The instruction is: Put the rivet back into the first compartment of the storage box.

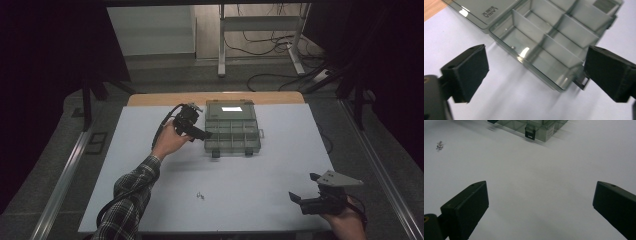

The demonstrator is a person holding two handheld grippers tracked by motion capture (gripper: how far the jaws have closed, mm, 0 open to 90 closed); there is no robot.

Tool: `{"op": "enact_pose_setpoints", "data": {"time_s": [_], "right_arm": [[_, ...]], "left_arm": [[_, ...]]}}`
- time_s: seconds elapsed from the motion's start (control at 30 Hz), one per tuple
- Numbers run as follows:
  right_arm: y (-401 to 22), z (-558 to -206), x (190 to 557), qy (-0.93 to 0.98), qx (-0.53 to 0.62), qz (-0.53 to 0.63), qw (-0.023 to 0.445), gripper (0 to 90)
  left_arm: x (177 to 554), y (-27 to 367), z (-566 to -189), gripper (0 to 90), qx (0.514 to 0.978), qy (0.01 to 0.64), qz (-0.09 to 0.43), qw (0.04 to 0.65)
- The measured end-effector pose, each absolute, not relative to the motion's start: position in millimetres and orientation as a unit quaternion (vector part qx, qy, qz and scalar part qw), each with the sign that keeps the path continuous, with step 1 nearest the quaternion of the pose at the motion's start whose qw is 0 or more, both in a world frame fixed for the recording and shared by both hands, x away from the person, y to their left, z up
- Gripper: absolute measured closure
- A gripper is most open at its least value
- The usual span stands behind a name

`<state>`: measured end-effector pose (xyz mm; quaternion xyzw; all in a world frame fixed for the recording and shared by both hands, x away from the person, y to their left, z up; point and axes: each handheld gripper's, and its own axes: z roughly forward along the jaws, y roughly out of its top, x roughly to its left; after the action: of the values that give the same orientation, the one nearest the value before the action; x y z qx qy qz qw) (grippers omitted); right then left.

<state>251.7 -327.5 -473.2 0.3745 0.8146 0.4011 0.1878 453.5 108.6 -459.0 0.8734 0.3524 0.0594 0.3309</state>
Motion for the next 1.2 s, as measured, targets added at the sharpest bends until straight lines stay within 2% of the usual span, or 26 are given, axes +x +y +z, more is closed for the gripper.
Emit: {"op": "enact_pose_setpoints", "data": {"time_s": [0.13,0.7,1.2], "right_arm": [[-327,-473,252,0.816,0.374,0.399,0.189,0.6],[-327,-473,252,0.814,0.376,0.400,0.191,0.6],[-325,-474,252,0.818,0.373,0.395,0.192,0.6]], "left_arm": [[442,111,-457,0.7,0.876,0.341,0.067,0.335],[402,121,-453,0.0,0.882,0.309,0.081,0.347],[349,141,-462,0.7,0.889,0.328,0.081,0.308]]}}
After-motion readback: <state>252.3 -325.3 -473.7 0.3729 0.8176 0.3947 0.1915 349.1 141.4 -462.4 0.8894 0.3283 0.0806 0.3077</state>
